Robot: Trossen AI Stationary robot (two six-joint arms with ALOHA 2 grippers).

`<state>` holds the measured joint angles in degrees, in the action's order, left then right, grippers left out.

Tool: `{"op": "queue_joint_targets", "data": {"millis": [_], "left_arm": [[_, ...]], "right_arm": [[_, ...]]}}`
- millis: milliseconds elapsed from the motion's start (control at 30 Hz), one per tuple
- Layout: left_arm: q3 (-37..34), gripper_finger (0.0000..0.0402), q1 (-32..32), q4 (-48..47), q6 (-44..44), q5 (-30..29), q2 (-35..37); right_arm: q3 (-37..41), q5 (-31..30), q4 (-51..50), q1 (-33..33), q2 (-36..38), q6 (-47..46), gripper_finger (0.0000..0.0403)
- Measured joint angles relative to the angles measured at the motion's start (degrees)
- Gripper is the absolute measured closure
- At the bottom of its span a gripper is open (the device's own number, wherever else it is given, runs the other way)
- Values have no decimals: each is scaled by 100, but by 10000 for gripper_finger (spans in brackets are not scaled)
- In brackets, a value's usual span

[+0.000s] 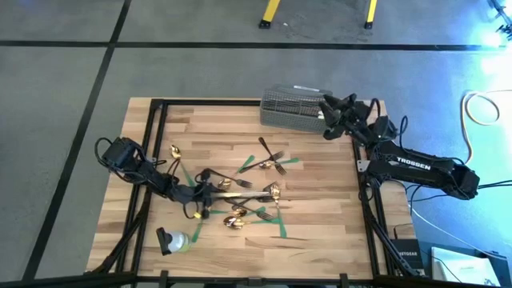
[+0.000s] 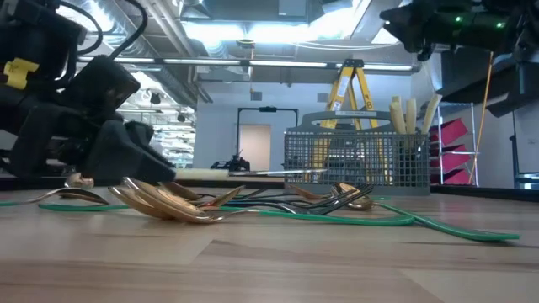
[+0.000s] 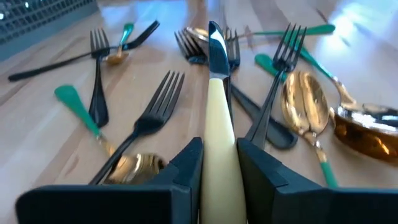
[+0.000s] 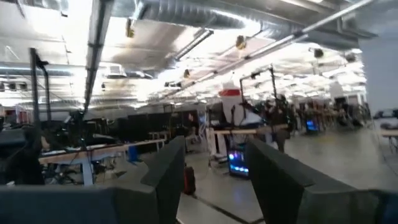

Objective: Sort silverware
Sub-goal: Put the yellow knife into the gray organizer

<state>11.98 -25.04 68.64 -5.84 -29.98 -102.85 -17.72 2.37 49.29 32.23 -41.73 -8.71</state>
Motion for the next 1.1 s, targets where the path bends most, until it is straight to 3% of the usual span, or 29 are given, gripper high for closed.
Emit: {"op": "queue_joint_targets", "data": {"millis": [133, 267, 433, 567, 867, 1100], "left_arm": [[160, 342, 49, 3, 50, 78, 6], [336, 342, 223, 4, 191, 412, 10], [652, 342, 431, -50, 456, 748, 11], [899, 342, 539, -65, 770, 962, 11], [1554, 342, 678, -956, 1374, 1359, 49], [2757, 342, 816, -2957, 2049, 1585, 50]], "right_arm": [[-146, 752, 36, -5, 0, 181, 249], [-571, 1223, -561, -355, -1, 645, 249], [-1178, 1163, -1884, -1229, -15, 2034, 249], [-1484, 1067, -2626, -1849, -154, 2583, 249], [-1646, 878, -3440, -2726, -784, 2395, 249], [-1646, 881, -3340, -3333, -1772, 1562, 249]]}}
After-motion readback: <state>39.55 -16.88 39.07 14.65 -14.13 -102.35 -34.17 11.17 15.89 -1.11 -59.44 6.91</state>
